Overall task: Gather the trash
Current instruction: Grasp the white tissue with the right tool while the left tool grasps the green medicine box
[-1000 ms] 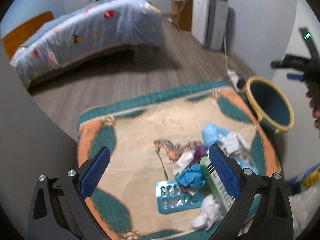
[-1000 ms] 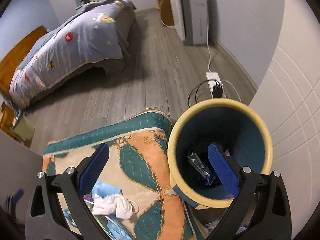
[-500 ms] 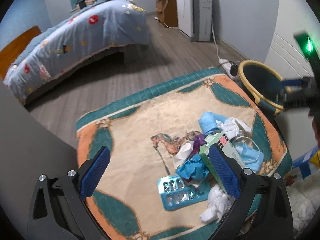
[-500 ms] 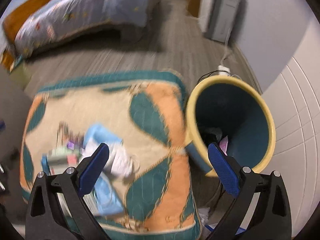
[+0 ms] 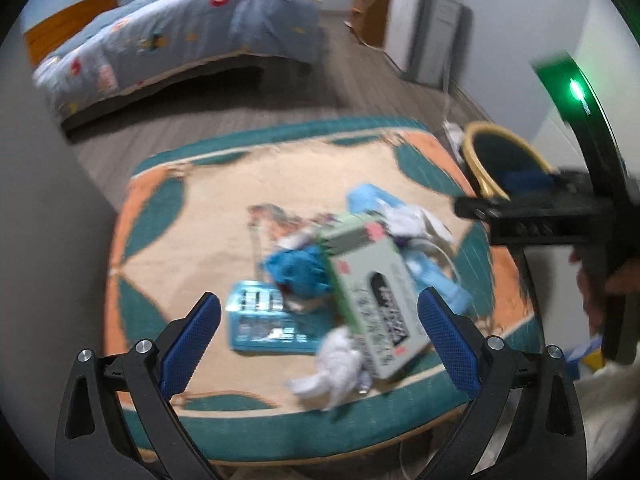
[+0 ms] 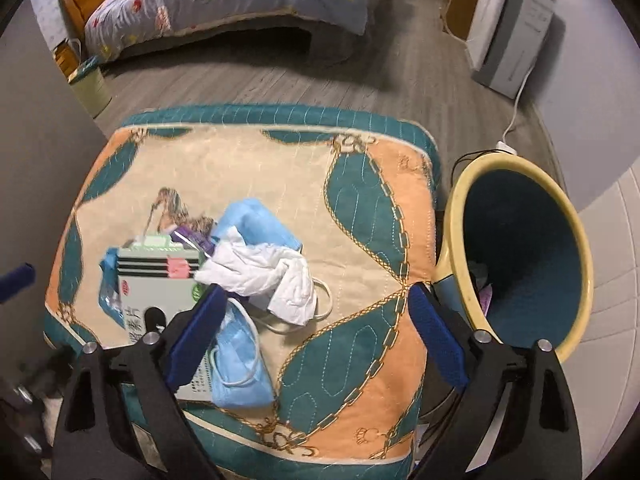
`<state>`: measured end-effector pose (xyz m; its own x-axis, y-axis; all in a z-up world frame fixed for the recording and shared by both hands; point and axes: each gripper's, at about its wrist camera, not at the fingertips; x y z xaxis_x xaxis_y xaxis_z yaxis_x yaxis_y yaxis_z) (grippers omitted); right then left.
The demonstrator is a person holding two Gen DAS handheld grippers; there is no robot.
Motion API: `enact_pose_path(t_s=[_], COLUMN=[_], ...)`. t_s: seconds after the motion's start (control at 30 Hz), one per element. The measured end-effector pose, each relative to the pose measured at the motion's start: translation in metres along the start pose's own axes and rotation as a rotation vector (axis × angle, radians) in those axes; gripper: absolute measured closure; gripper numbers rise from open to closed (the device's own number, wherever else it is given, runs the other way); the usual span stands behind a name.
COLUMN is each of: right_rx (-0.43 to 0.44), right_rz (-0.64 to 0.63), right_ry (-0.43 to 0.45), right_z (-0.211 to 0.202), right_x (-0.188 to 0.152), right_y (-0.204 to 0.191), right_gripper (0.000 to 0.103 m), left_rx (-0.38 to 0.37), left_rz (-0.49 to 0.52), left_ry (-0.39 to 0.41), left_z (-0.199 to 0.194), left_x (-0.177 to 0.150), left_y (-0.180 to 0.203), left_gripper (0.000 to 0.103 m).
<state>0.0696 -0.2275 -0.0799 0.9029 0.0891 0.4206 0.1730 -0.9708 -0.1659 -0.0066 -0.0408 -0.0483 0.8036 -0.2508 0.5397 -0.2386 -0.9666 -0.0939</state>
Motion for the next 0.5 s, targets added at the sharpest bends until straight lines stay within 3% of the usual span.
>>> enact_pose_path(t_s=[0.2, 0.3, 0.43, 0.5], right_rx=[0.025, 0.049, 0.102, 0.117], right_rz=[0.005, 0.014, 0.027, 0.019], right_ry=[-0.059, -0.094, -0.129, -0.144], right_z=[0.020, 0.034, 0.050, 0.055], right_x=[-0.001, -0.001, -0.001, 0.000], right_y=[0.014, 0.018, 0.015, 0.012], right_gripper=[0.031, 0.038, 0.050, 0.060], left_rx=[-0.052, -0.111, -0.129, -0.151], left_rz=[0.037, 0.054, 0.063, 0.040], left_ry=[-0.070, -0.123, -0.180, -0.203], left_z=[0.035, 0.050, 0.069, 0.076], left_x=[-0.002, -0.003, -0.008, -0.008], left_y=[0.023, 0.030, 0.032, 0.028], left_gripper=[0.009, 0.030, 0.035, 0.038])
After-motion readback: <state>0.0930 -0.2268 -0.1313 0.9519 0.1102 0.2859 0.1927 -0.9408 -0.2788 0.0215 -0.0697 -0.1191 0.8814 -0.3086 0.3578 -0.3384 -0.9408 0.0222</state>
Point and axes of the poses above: each gripper's, at about its wrist camera, not at the fingertips, and z roughly the way its jaws point, y to its right, x to its top, and after that the axes turned 8 degrees about x, right-handed
